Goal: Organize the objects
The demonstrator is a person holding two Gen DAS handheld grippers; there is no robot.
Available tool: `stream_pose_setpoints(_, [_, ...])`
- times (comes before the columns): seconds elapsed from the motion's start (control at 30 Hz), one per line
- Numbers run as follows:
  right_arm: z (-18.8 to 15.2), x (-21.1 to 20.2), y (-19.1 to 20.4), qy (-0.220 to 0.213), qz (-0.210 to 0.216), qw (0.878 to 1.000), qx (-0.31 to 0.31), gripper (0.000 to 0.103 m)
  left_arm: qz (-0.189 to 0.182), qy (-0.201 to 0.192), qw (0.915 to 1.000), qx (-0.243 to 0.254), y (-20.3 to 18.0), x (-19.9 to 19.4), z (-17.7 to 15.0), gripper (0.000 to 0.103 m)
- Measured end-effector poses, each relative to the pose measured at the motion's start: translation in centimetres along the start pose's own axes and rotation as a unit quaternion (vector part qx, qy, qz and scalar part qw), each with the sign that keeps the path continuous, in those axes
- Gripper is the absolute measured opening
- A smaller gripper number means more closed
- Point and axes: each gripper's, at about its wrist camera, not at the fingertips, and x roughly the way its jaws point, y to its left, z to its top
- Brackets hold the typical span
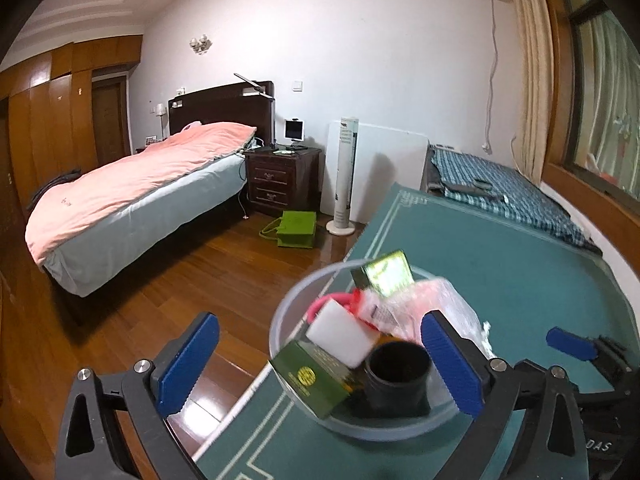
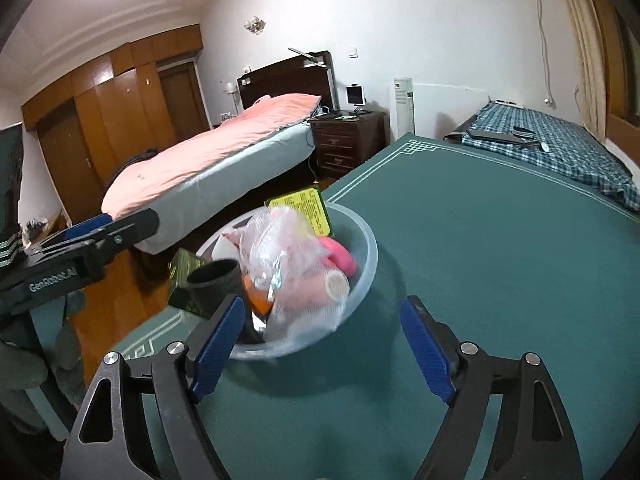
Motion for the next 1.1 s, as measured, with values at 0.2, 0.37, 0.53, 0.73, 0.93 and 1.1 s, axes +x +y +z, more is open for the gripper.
stream_pose_setpoints(0.2, [-1.3,-1.7,1.2,-0.005,-0.022,1.0,-0.016,0.098,0.01,0.014,0.9999,0.002,-0.6,-0.5,-1.0,0.103])
stream_pose_setpoints(0.37, [-1.8,-1.7,2.1,0.003,-0.026,0.999,-0.029,0.103,0.029,0.017,0.9994,-0.002,-0.5,-1.0,-1.4,0.103])
stream_pose_setpoints(0.53, [-2.3,-1.3,2.9,0.019,-0.028,0.998,-0.044,0.103,0.051,0.011,0.9986,0.008,-0.4,-1.8,-2.0,0.103])
stream_pose_setpoints(0.73, [-2.5,-1.2,4.6,0.027,-0.008,0.997,-0.072,0.103,0.061,0.015,0.998,-0.003,0.6,-1.9,-2.6,0.103])
stream_pose_setpoints(0.93, [-2.3,-0.8,5.9,0.035,0.005,0.996,-0.087,0.103,0.069,0.021,0.9973,-0.013,1.9,-2.0,-2.9,0.103])
stream_pose_setpoints(1.1, [-1.9,-1.0,6.5,0.022,0.002,0.996,-0.091,0.103,0.072,0.029,0.9968,-0.021,2.7,-2.2,-3.4,0.103])
